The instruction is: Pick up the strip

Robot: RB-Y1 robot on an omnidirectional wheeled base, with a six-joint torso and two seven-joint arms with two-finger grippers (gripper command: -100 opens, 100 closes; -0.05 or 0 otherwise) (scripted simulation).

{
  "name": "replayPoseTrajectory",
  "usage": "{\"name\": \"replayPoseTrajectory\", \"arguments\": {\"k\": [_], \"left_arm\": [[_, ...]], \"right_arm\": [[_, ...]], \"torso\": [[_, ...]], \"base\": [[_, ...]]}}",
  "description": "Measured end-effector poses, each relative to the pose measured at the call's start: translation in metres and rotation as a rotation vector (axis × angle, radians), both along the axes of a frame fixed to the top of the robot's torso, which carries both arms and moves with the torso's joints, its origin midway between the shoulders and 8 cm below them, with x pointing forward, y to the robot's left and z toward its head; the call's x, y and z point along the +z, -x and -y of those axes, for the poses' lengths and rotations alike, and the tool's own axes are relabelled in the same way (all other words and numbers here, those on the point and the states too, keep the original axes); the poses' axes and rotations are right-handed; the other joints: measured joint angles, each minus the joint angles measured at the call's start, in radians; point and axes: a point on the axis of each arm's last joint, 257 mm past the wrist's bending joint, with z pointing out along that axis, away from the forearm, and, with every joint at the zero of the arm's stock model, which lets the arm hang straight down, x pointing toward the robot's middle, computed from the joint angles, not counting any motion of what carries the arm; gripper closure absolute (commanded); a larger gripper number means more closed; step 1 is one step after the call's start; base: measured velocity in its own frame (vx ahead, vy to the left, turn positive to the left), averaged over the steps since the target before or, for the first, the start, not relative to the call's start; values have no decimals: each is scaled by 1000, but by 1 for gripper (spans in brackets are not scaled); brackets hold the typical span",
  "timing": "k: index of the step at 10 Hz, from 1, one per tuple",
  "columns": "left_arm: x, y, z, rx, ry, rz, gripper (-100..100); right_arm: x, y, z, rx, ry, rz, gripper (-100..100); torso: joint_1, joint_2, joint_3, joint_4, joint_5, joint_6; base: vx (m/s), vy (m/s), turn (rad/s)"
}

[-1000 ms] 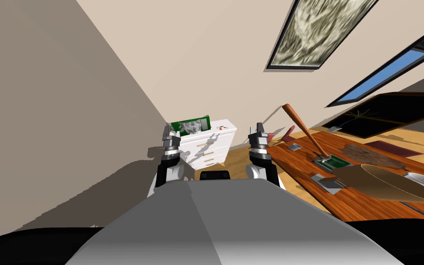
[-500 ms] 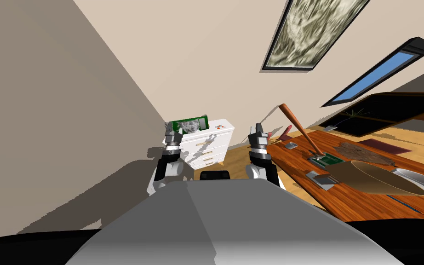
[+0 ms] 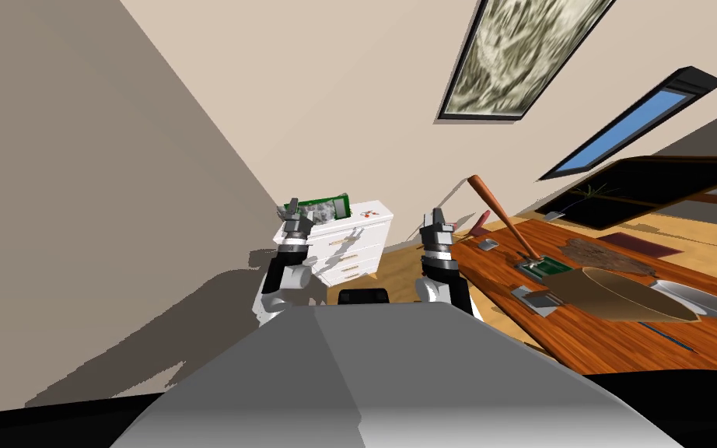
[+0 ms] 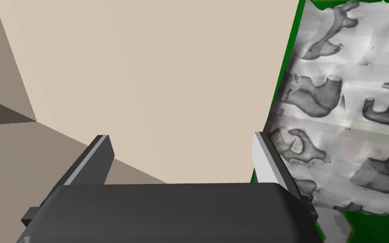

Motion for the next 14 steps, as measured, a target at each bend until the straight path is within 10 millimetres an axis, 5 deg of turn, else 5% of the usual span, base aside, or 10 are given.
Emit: {"name": "replayPoseTrajectory", "arguments": {"k": [14], "left_arm": [[22, -62, 48, -131, 8, -146, -100]], "right_arm": [[0, 0, 0, 0, 0, 0, 0]], "torso": [[2, 0, 0, 0, 0, 0]], "base": [[-22, -19, -5]]}}
